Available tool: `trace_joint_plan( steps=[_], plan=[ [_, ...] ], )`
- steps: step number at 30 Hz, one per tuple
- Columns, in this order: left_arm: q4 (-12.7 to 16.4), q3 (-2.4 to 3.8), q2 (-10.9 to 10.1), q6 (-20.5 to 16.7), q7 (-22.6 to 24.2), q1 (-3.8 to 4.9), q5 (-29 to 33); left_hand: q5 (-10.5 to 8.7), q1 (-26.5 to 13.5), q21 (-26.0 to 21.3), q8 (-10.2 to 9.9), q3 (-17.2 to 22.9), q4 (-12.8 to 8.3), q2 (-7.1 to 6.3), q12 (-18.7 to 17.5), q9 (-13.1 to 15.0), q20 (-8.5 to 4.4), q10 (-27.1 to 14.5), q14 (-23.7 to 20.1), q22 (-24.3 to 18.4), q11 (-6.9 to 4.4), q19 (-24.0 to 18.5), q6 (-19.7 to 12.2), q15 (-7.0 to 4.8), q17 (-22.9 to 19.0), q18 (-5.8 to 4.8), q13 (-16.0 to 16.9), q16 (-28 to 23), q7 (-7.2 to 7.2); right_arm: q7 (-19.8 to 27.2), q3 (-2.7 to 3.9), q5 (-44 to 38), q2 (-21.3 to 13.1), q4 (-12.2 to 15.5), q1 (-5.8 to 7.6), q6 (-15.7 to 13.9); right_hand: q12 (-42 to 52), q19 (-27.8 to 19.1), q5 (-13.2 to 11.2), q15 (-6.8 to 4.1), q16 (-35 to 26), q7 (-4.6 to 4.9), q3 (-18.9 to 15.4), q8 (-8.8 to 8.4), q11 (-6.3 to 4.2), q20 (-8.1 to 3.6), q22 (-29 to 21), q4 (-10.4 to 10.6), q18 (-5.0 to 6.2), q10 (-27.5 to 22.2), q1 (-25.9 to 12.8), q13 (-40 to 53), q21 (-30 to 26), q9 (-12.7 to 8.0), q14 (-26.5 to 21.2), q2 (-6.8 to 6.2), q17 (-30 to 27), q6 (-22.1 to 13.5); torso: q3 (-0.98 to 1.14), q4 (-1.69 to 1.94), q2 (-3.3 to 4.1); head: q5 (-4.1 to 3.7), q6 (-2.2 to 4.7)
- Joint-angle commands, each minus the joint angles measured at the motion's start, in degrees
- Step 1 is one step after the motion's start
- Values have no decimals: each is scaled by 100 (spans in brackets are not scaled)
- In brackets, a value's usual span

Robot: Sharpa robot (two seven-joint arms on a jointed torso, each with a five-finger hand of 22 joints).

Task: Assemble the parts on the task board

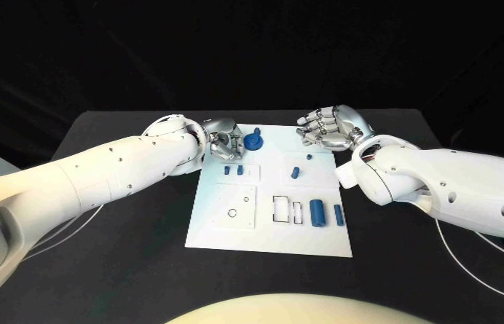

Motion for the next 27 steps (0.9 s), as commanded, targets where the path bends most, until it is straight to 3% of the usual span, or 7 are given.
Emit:
trace_joint_plan(
  steps=[1,16,27],
  plan=[
    [-45,-27,14,163,-44,-35,-6,29,38,9,-9,-1,-7,47,-44,10,2,27,24,-3,-5,-1,28,12,-8,-88,-7,10,-13,76,1,-56,5,4,-3,62,-38,35,29,4,-29,106,35,-20,22,8,-6,2,79,37,0,-6,21,-6,47,-13,-8,27,3,3,-3,-5,-9],
    [-4,-31,-16,235,-26,-42,-37,28,59,26,-3,3,-50,45,-61,44,-10,103,36,34,-31,31,120,-7,4,-96,-1,12,-35,78,1,-56,5,-3,-4,67,-38,35,29,4,-29,106,35,-20,22,8,-6,2,79,37,0,-6,21,-6,47,-13,-8,27,2,9,-5,-11,-26],
    [33,-31,-40,82,4,-46,-40,34,65,51,4,16,-70,42,-64,64,-20,146,55,79,-42,71,177,-18,35,-105,7,22,-49,80,0,-56,8,-7,-4,65,-38,35,29,4,-29,106,35,-20,22,8,-6,2,79,37,0,-6,21,-6,47,-13,-8,27,3,7,-5,-9,-24]
  ],
)
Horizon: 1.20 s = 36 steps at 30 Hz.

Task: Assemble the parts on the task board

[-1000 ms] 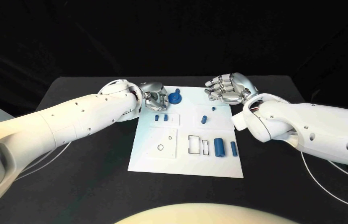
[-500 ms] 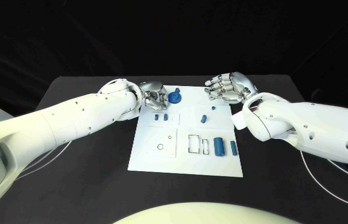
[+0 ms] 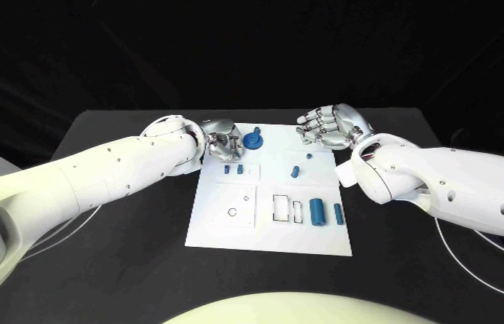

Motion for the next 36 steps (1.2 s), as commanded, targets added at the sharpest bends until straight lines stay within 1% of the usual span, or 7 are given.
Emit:
trace_joint_plan(
  steps=[1,13,21,22,24,26,36],
  plan=[
    [10,-16,-2,44,-23,-25,-49,24,32,50,21,25,-32,8,-8,7,-1,50,37,31,-2,55,46,2,27,-107,21,24,-14,79,1,-55,5,3,-3,64,-38,35,29,4,-29,106,35,-20,22,8,-6,2,79,37,0,-6,21,-6,47,-13,-9,28,1,0,0,1,0],
    [18,-16,0,-115,5,-29,-38,34,38,82,24,49,-53,-1,-8,24,-10,83,60,83,-5,102,88,-5,61,-118,32,36,-19,80,0,-55,3,8,-3,61,-38,35,29,4,-29,106,35,-20,22,8,-6,2,79,37,0,-6,21,-6,47,-13,-9,28,5,-4,1,2,11],
    [4,-16,20,-23,5,-29,-5,33,27,66,13,51,-55,-15,-16,25,-12,84,67,49,-3,78,83,-5,73,-111,34,40,-14,77,0,-55,-2,13,-3,61,-38,35,29,4,-29,106,35,-20,22,8,-6,2,79,37,0,-6,21,-6,47,-13,-9,28,8,-2,-3,3,11],
    [2,-16,23,26,-2,-29,15,30,12,54,-7,52,-52,-22,-32,24,-13,78,60,26,-1,61,66,-3,55,-107,32,35,-9,76,0,-55,-3,14,-3,61,-38,35,29,4,-29,106,35,-20,22,8,-6,2,79,37,0,-6,21,-6,47,-13,-9,28,8,-3,-4,2,11],
    [-1,-17,25,78,-14,-29,36,23,-27,6,-163,52,-43,-13,-139,1,-1,44,23,-48,25,-6,-85,18,-10,-96,11,17,19,75,0,-55,-4,14,-3,61,-38,35,29,4,-29,106,35,-20,22,8,-6,2,79,37,0,-6,21,-6,47,-13,-9,28,8,-2,-3,0,13],
    [-5,-17,26,131,-34,-29,50,21,-43,-19,-246,46,-41,-7,-199,-10,10,42,5,-84,40,-40,-147,31,-35,-89,-1,12,34,74,0,-55,-7,15,-3,61,-38,35,29,4,-29,106,35,-20,22,8,-6,2,79,37,0,-6,21,-6,47,-13,-9,28,6,-2,0,-1,13],
    [-13,-18,17,326,-133,-29,49,14,-85,-116,-333,20,-23,8,-356,3,41,-22,-79,-237,84,-181,-154,68,-170,-56,-43,-24,59,74,0,-55,-9,15,-3,60,-93,46,29,4,-46,107,58,-53,23,8,-55,-8,78,65,-16,-6,20,-24,53,-22,-12,50,1,-1,-1,1,12]
  ],
)
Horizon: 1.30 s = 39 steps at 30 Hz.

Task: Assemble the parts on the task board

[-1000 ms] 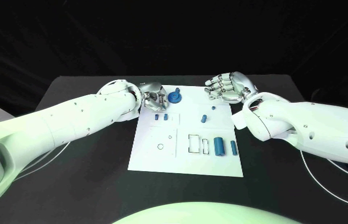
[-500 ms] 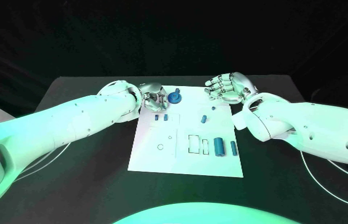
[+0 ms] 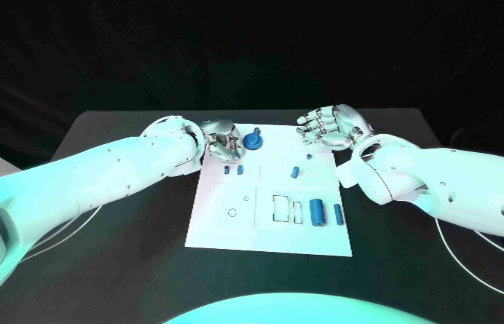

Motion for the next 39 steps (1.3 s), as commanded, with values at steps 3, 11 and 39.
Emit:
trace_joint_plan(
  steps=[3,11,39],
  plan=[
    [0,-21,9,280,-102,-28,5,-2,-66,-41,-21,-18,17,-5,-53,6,4,-31,-49,-18,31,-58,-29,-5,-20,-56,-9,-22,24,72,1,-55,2,6,-3,60,-16,46,29,4,-11,107,19,-14,-6,8,-5,2,78,36,-16,-5,20,-4,53,-22,-5,50,-6,0,0,3,-2],
    [-2,-21,5,259,-89,-28,8,-2,-64,-38,-22,-19,16,-2,-58,8,5,-30,-48,-10,31,-54,-25,-3,-15,-57,-10,-21,24,76,1,-55,6,0,-4,61,-16,46,29,4,-11,107,19,-14,-6,8,-5,2,78,36,-16,-5,20,-4,53,-22,-5,50,-6,0,0,1,-5],
    [-2,-20,-25,46,-74,-30,64,-2,-216,-89,-602,-85,60,-107,-263,-79,1,106,-84,-39,-17,-74,-599,-28,-48,-50,-3,3,21,9,0,-55,25,-31,-14,166,-46,44,23,11,-24,119,17,-36,3,12,-30,6,76,38,-42,-6,16,-15,46,-34,-8,47,-3,0,3,15,-1]
  ],
)
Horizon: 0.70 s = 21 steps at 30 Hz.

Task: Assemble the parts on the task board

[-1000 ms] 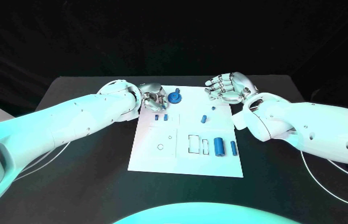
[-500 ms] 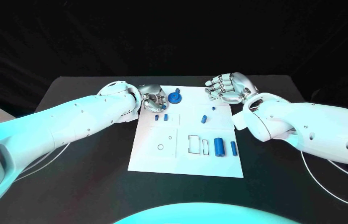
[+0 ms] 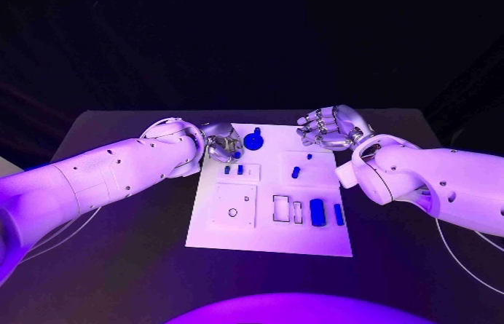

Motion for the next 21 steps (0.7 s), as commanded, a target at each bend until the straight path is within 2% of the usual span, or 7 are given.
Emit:
trace_joint_plan(
  steps=[1,21],
  plan=[
    [10,3,2,-19,-4,0,36,-5,-52,-19,-31,-38,10,-15,-25,-6,-20,51,-14,8,-4,-12,-37,-15,6,-50,6,5,9,25,0,-54,6,1,-6,119,-18,44,23,11,-25,119,16,-36,4,12,-9,4,76,40,-42,-6,16,-9,46,-34,-9,47,-1,0,1,2,0],
    [53,11,-116,-149,-27,-8,49,6,-43,14,-301,-41,3,-86,114,-57,-83,195,91,91,-91,100,-370,-85,204,-72,150,88,-72,27,-1,-54,-6,-4,-12,110,-18,44,23,11,-25,119,16,-36,4,12,-9,4,76,40,-42,-6,16,-9,46,-34,-9,47,-1,-3,1,-5,7]
  ],
)
